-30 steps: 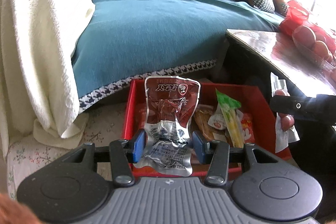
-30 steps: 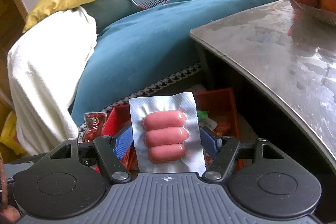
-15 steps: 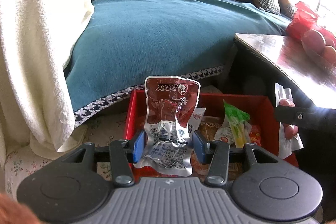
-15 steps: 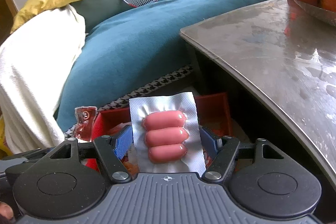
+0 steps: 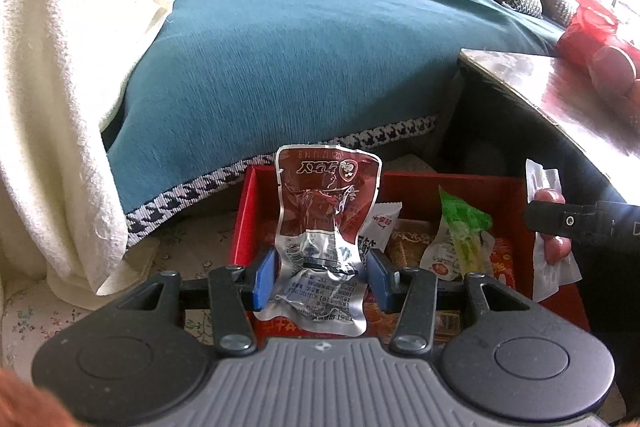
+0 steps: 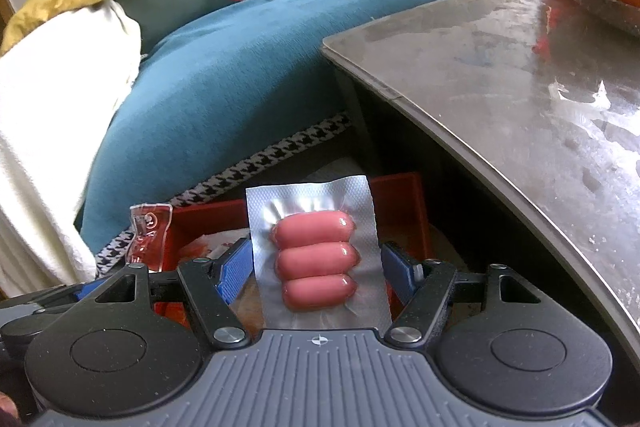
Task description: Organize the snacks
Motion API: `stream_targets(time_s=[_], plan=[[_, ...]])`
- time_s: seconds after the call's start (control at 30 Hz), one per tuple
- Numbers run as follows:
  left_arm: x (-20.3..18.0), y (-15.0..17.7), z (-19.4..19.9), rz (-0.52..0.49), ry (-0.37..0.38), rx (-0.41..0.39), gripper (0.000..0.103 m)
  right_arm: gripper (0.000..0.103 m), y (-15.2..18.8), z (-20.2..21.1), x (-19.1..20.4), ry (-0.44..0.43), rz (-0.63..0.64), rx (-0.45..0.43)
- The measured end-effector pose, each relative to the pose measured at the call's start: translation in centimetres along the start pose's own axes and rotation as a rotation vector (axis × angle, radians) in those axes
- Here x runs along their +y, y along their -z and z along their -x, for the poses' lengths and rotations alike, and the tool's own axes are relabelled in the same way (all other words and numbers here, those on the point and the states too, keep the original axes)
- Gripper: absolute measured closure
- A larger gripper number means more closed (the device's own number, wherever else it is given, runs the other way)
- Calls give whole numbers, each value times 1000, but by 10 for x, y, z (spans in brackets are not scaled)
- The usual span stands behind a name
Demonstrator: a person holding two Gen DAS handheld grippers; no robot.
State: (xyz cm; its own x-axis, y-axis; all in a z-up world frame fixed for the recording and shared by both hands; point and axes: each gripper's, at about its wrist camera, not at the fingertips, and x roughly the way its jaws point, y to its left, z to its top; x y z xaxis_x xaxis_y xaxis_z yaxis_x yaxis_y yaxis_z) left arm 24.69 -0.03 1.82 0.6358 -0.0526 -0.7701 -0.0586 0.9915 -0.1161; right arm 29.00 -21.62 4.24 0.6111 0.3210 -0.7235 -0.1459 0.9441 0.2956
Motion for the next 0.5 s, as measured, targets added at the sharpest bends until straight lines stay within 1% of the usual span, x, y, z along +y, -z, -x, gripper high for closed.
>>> stream_targets(time_s=[0.5], plan=[[0, -2, -12, -3, -10, 14, 62, 27, 0, -17, 0, 20, 10, 29]])
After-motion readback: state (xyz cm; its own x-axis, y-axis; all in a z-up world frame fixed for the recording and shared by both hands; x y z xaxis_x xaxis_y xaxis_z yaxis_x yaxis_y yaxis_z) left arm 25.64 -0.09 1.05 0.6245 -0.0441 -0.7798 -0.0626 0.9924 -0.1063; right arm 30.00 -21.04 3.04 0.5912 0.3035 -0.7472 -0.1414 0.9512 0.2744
